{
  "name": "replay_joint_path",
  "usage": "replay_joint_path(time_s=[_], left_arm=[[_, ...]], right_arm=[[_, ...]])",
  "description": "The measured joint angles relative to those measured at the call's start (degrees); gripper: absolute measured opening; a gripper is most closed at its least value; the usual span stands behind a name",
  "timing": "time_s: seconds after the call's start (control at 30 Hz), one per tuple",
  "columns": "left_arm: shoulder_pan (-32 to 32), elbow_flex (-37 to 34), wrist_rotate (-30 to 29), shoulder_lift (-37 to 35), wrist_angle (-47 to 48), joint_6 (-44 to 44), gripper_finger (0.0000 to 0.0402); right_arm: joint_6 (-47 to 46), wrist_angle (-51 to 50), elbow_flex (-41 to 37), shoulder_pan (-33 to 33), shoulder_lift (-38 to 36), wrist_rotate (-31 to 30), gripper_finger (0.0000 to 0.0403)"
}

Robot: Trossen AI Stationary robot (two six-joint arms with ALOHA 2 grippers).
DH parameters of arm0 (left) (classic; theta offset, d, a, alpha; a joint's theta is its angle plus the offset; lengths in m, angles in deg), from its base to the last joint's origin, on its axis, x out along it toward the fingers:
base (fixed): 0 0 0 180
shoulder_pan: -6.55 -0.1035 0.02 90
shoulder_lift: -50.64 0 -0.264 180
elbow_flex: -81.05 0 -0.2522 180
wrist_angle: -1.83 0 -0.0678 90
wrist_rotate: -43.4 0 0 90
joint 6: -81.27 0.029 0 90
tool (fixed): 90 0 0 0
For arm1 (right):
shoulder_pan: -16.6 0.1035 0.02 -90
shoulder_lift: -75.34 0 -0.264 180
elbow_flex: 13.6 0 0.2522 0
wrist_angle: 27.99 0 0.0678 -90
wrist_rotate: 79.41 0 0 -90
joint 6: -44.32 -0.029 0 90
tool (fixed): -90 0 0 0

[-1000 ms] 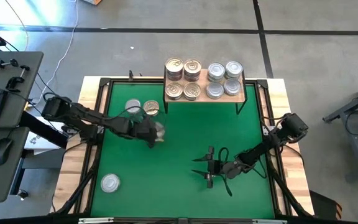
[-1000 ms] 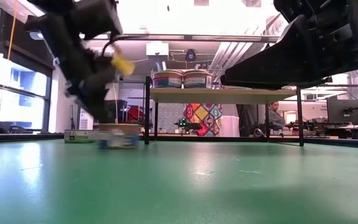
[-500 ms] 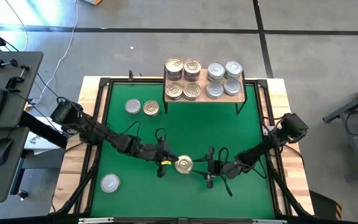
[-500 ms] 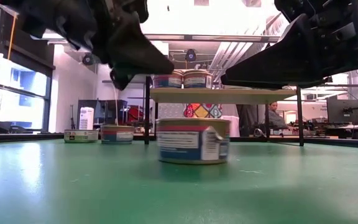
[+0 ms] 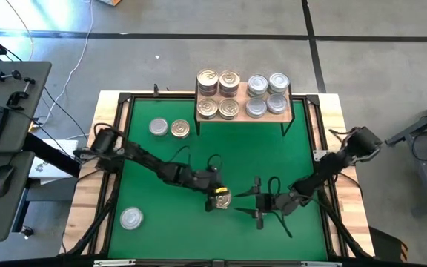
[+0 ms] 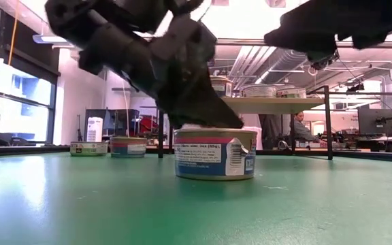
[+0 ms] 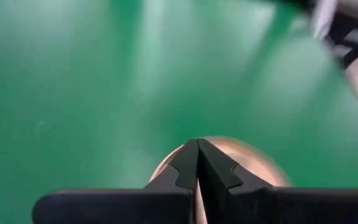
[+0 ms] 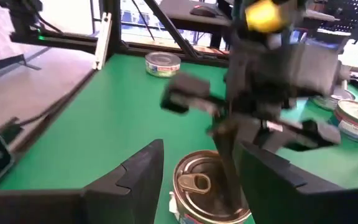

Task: Stack canned seafood by type on shelf
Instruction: Stack the blue pink tuna can on top of the bottom left blue pink tuna can on the shelf

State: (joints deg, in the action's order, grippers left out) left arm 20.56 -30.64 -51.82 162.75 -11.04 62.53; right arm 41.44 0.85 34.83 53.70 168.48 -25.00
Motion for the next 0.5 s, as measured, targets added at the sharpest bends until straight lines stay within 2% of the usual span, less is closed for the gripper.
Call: replay_joint_path(time_s=[0.17,0.33,0.5], left_arm=[[-0.7,3.4,0.0,1.0,7.9,0.0,0.0],[0.3,3.7,-1.0,-0.2,8.9,0.2,0.0],[1.6,3.8,-4.6,-2.8,9.4,1.0,0.0]], right_arm=[[-2.2,-2.5,0.0,0.8,-1.8,0.0,0.0188],[-2.8,-4.2,0.0,0.9,-1.0,0.3,0.0188],[-3.4,-4.3,0.0,0.8,-1.0,0.5,0.0188]])
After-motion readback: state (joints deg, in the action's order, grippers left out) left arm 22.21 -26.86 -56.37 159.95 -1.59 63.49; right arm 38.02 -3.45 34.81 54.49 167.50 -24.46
